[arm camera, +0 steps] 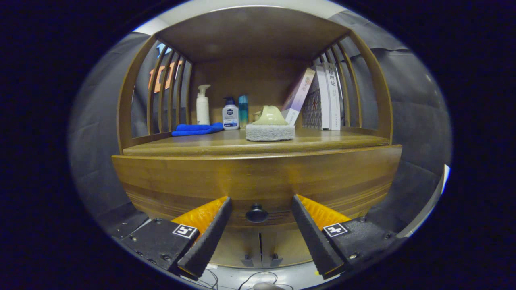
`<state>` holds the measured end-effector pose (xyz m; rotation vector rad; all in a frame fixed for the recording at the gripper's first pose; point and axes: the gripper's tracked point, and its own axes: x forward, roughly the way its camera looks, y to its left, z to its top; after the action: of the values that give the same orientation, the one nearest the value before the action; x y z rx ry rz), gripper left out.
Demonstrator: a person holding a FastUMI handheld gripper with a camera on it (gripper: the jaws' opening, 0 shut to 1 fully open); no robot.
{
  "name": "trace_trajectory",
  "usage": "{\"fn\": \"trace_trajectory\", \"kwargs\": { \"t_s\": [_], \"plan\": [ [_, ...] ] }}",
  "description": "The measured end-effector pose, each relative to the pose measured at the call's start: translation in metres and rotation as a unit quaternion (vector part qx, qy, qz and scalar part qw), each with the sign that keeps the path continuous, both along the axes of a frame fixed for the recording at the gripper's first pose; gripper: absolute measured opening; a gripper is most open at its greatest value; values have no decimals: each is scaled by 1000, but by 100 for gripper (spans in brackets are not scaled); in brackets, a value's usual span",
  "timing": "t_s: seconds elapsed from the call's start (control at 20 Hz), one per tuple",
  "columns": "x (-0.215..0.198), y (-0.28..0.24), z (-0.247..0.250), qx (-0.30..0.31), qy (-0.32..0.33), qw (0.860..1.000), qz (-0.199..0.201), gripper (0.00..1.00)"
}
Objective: Pull open the drawer, take out the items inside it, and place them on the countertop above the cabinet.
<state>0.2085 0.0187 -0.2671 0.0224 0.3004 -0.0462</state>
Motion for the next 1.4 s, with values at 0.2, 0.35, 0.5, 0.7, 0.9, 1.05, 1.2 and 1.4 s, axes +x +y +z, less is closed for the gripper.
{"fn": "trace_trajectory", "kwargs": {
  "t_s": [0.2, 0.35, 0.5, 0.7, 0.9, 1.05, 1.2, 1.4],
  "plan": [
    [11, -2, 0, 1, 1, 1000, 2, 99],
    [14, -2, -2, 4, -2, 1000, 5, 99],
    [13, -6, -4, -12, 5, 1000, 2, 99],
    [-8, -15, 18, -18, -13, 1000, 2, 99],
    [-46, -27, 61, -14, -35, 999, 2, 99],
    [-76, -32, 104, -10, -54, 998, 6, 99],
    [-106, -38, 148, -5, -76, 997, 11, 99],
    [-138, -43, 187, 8, -85, 996, 17, 99]
  ]
}}
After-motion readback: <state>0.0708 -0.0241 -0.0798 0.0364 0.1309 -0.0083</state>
